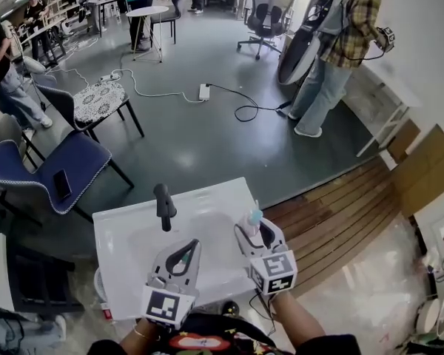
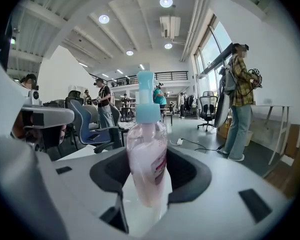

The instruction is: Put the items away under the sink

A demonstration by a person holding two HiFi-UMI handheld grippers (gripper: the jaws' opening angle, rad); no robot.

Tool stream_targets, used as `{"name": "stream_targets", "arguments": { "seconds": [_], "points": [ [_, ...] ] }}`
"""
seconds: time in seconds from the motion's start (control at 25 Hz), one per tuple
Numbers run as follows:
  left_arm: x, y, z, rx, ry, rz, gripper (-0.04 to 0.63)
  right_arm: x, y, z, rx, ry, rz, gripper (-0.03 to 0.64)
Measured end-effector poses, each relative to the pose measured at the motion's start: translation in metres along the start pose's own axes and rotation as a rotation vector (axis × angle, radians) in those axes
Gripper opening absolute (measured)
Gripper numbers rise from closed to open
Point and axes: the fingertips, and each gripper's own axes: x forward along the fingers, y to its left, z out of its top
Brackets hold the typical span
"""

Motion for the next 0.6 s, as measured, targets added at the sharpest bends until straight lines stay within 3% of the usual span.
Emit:
{"name": "stream_targets", "arguments": {
  "seconds": [0.6],
  "points": [
    [-0.003,-0.028,0.005,0.002,0.017,0.027,0.008,-0.026,-0.006,-0.001,0.005,-0.003,0.041,0.216]
  ]
}}
